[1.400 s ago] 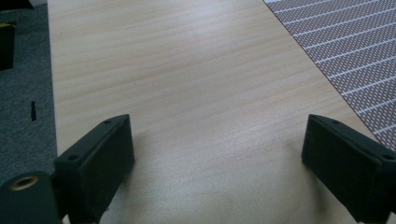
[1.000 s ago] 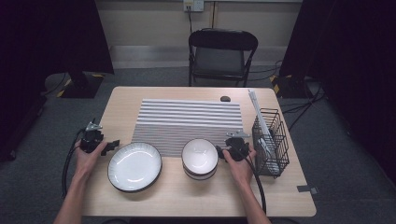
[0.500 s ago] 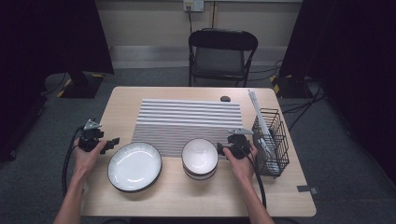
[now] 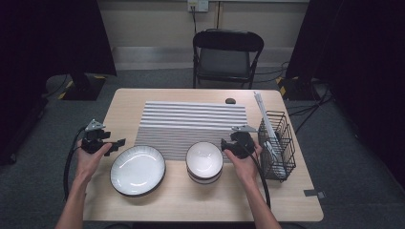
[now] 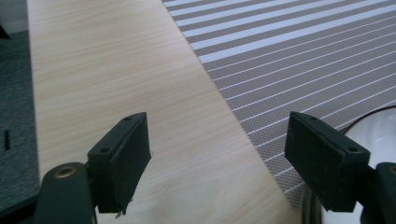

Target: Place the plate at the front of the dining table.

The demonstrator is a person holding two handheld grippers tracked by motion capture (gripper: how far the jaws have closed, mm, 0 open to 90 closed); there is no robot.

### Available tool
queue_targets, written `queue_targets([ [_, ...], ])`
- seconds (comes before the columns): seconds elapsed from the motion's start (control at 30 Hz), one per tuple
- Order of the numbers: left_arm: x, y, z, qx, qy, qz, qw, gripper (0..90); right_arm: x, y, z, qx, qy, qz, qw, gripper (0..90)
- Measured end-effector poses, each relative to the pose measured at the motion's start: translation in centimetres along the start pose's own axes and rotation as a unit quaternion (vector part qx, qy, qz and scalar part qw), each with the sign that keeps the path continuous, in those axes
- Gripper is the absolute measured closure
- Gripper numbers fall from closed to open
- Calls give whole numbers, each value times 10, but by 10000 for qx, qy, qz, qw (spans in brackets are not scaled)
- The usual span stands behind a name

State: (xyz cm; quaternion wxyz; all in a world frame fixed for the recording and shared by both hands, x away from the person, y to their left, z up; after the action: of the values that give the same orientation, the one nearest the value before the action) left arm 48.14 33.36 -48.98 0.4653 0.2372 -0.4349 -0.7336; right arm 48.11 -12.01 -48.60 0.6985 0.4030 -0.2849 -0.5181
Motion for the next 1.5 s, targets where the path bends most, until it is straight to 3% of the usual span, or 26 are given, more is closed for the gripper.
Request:
queue_targets([
  [0.2, 12, 5, 1, -3, -124, -117, 9999, 221, -9, 18, 7, 243, 130, 1, 9996, 349],
  [0.3, 17, 6, 0, 1, -213, -67, 9997, 242, -11, 30, 9, 319, 143, 36, 9994, 353],
  [0.53, 29, 6, 7, -66, -404, -104, 9991, 242, -22, 55, 15, 517, 517, 23, 9973, 380],
  [0.63, 33, 7, 10, 5, -604, 9, 9982, 243, -28, 59, 16, 498, 638, 45, 9967, 401],
  [0.7, 35, 7, 11, 42, -590, -118, 9982, 242, -33, 63, 16, 531, 724, 65, 9959, 405],
  [0.77, 37, 9, 13, 124, -651, -80, 9978, 243, -38, 68, 16, 586, 801, 59, 9950, 413],
  [0.9, 33, 12, 18, 349, -551, -57, 9979, 250, -52, 76, 17, 633, 999, 159, 9929, 414],
  [1.03, 31, 12, 21, 401, -441, -110, 9982, 251, -68, 82, 13, 558, 1207, 179, 9910, 405],
  [1.13, 29, 14, 26, 502, -496, -21, 9975, 253, -81, 90, 14, 605, 1309, 249, 9892, 394],
  [1.27, 24, 12, 27, 473, -533, 173, 9973, 267, -98, 99, 13, 600, 1522, 298, 9861, 399],
  [1.5, 25, 9, 25, 377, -612, 101, 9974, 289, -129, 109, 10, 543, 1843, 435, 9804, 402],
])
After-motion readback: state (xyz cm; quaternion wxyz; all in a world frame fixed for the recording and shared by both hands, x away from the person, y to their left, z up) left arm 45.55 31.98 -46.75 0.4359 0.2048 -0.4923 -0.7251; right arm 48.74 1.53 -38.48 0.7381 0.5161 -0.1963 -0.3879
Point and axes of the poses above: each handheld gripper's, and its own axes: z roughly backward along the jaws, y roughly out of its top, x roughly to its right, the point moved 6 cm from there along -z, roughly forward along the jaws, and after that the axes turned 8 degrees about x, right-handed, at the moved point
